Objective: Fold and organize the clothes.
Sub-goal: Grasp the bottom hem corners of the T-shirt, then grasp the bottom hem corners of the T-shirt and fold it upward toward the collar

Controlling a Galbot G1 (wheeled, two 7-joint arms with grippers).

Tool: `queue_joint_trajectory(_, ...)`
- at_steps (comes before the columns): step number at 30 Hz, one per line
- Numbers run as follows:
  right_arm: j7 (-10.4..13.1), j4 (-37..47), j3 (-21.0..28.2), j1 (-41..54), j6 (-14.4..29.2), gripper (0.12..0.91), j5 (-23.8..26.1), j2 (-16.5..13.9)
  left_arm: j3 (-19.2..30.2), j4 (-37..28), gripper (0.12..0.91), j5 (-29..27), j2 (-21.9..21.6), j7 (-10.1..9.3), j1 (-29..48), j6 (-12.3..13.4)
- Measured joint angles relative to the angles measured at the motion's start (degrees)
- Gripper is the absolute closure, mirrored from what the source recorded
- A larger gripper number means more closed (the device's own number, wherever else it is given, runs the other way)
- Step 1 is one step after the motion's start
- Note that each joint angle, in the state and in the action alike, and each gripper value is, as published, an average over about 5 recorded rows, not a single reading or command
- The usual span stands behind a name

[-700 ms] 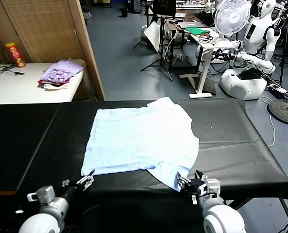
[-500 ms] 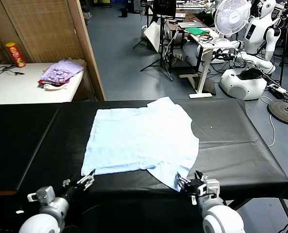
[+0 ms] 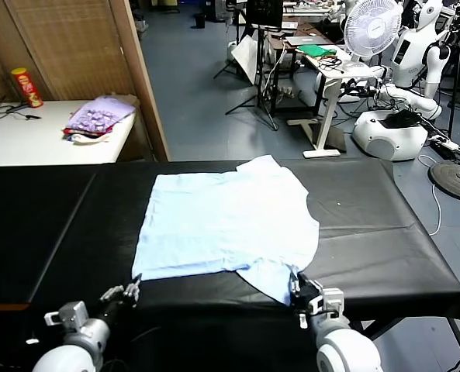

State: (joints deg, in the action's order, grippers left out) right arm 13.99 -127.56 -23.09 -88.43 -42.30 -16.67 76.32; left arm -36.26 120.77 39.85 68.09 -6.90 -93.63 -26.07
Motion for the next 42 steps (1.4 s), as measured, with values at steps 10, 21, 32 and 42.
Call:
queue_joint_trajectory(10,-3.4,-4.9,-4.1,-3.0,0.4,0.904,-1.1,-2.6,-3.0,6.5,0.903,0.6,-1.1,-1.83,-6.5,0.1)
queue_joint_trajectory(21,-8.7,7.0,-3.8,10.3,12.7,0.904,-3.4,-6.9,-2.6,7.9,0.903,0.2,2.2,-0.42,-2.7,6.4)
queue_joint_trajectory(32,-12.6,18.9,-0.3,20.4,17.3,0.904,1.2,-7.1,1.1,-0.8,0.903,-6.2,3.3,-0.51,9.9,9.4)
queue_joint_trajectory(42,-17.8,22.5,-1.0,21.1,19.9,0.706,1.4,-7.9,6.9,-13.1,0.900,-11.6,3.0,-0.20,19.6,9.7)
